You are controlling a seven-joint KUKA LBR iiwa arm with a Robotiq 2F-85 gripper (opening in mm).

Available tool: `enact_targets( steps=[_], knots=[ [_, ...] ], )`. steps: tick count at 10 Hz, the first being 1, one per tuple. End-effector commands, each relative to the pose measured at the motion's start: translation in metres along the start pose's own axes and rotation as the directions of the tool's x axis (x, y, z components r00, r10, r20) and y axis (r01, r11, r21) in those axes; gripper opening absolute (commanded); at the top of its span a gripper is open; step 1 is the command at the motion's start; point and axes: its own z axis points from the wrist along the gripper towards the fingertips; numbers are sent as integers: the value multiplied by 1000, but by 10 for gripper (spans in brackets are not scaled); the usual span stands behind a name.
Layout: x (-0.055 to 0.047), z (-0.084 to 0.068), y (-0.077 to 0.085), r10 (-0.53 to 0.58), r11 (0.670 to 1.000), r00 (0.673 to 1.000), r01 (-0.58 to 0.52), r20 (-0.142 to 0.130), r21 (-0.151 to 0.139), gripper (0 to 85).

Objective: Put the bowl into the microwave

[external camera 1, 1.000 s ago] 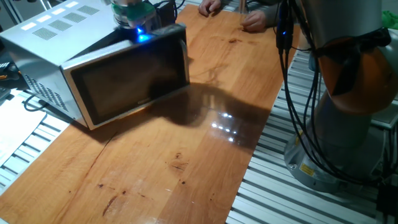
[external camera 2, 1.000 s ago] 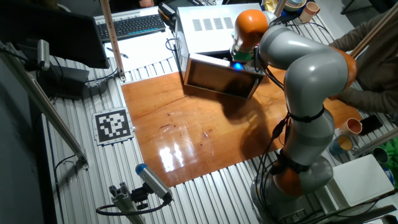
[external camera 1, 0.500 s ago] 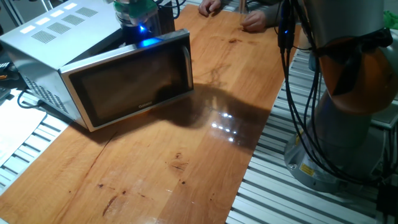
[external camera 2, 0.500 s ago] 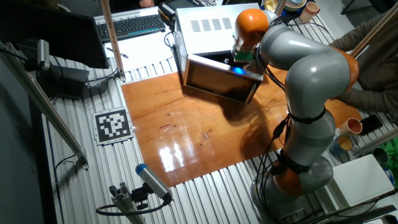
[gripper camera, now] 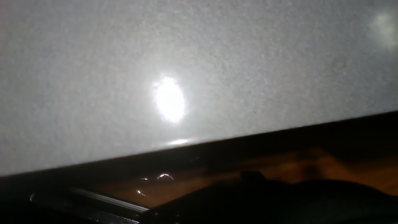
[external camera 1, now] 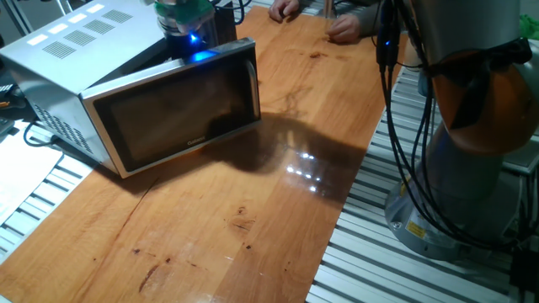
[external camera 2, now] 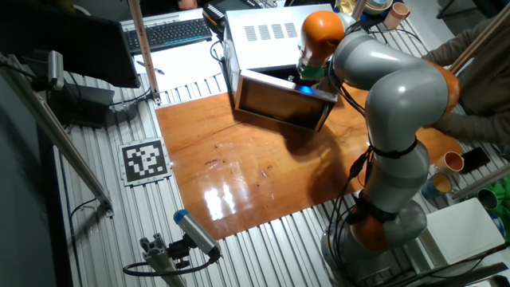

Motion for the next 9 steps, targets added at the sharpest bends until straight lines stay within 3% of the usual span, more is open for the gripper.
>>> enact_targets(
  steps=[1,4,7,9],
  knots=[
    [1,-2,-2,-1,1000,1000,1,-3,2,0],
    [3,-17,-13,-18,1000,999,18,-32,-6,0],
    [3,-42,-16,-9,1000,997,9,-71,2,0],
    [4,-54,-21,-3,1000,995,1,-96,-17,0]
  ],
)
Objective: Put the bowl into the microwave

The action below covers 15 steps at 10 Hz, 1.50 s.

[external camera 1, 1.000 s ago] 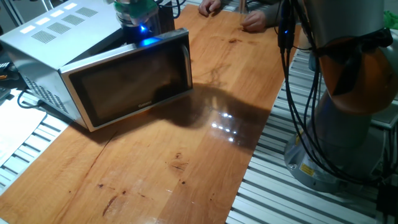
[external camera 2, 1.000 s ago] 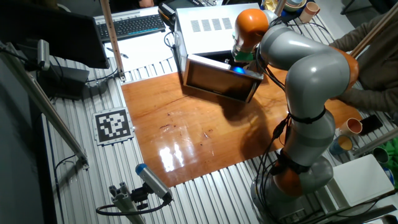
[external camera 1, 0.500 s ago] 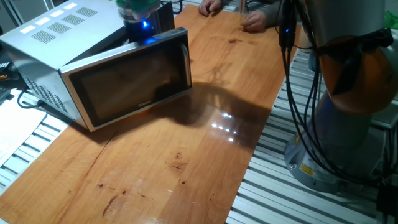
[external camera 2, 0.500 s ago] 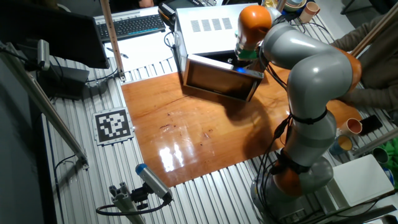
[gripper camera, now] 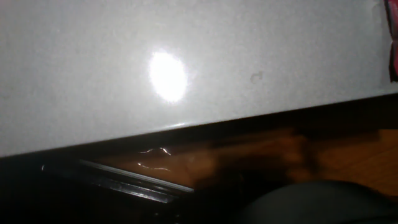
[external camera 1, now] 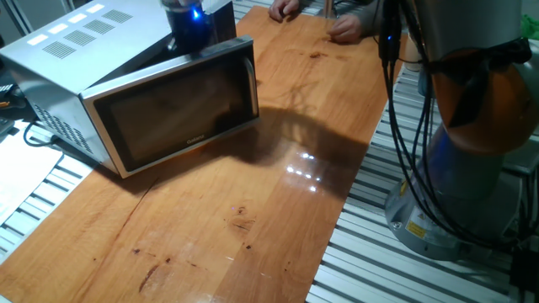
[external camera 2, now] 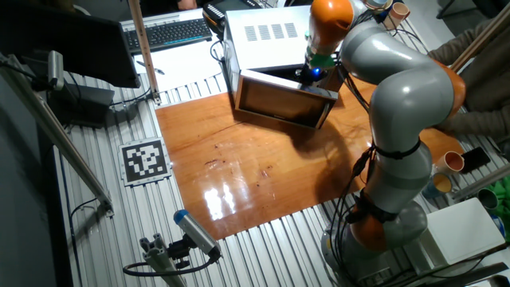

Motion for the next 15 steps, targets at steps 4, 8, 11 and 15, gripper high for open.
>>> enact_targets(
  steps=[4,8,11,15],
  knots=[
    [6,-15,-4,9,1000,999,-9,-44,2,0],
    [6,-18,-12,4,1000,1000,-3,-26,22,0],
    [6,-18,-12,-60,998,997,61,53,-10,0],
    [6,-18,-12,-99,994,993,102,67,-28,0]
  ],
)
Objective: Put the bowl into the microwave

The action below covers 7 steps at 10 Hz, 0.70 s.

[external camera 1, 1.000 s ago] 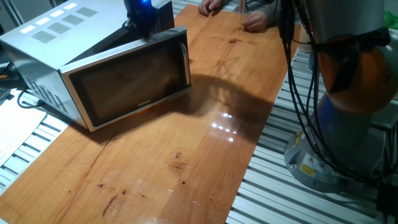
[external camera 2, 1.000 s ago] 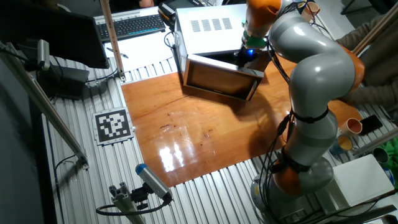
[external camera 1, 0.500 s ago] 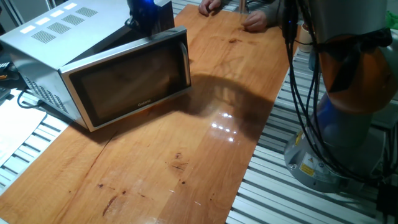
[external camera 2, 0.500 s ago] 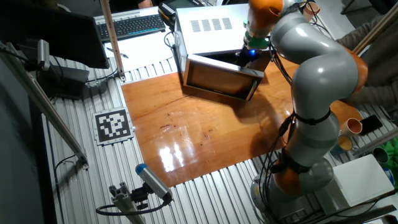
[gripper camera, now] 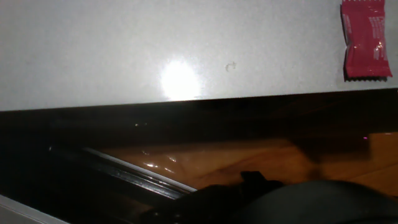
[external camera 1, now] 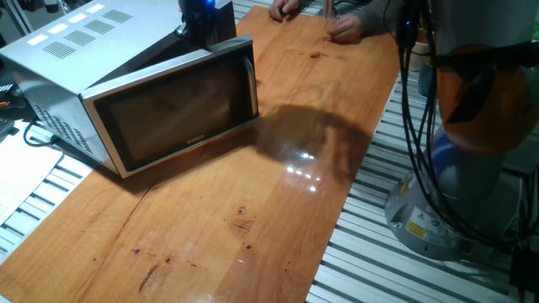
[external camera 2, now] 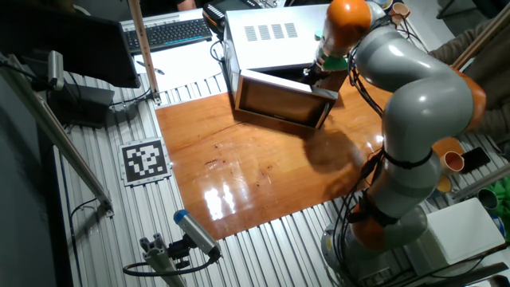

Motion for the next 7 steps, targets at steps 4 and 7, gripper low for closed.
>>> enact_targets(
  steps=[4,7],
  knots=[
    [0,-3,-1,47,999,990,-49,-131,-7,0],
    [15,-48,-6,116,993,975,-121,-187,-11,0]
  ],
)
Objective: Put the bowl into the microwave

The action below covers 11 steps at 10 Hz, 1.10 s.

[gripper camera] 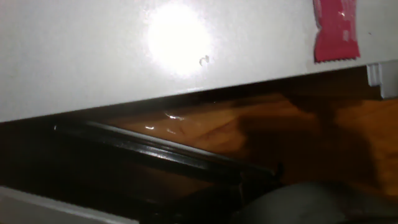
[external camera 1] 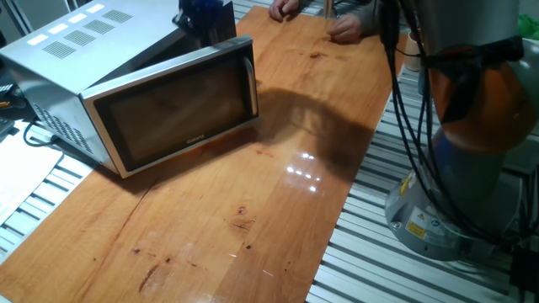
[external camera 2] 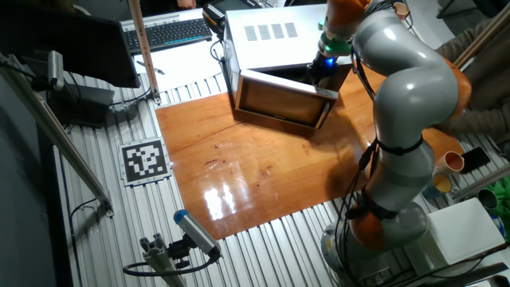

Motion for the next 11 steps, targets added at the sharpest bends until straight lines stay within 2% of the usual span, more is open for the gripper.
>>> enact_targets(
  steps=[1,4,5,8,10,11],
  knots=[
    [7,-16,3,23,1000,1000,-23,-1,0,0],
    [19,-23,7,55,998,998,-55,-11,-14,0],
    [25,-25,8,54,998,998,-54,-15,-11,0],
    [47,-21,24,91,996,996,-91,-18,2,0],
    [56,-20,31,102,995,995,-102,-20,3,0],
    [59,-18,34,107,994,994,-107,-9,4,0]
  ],
)
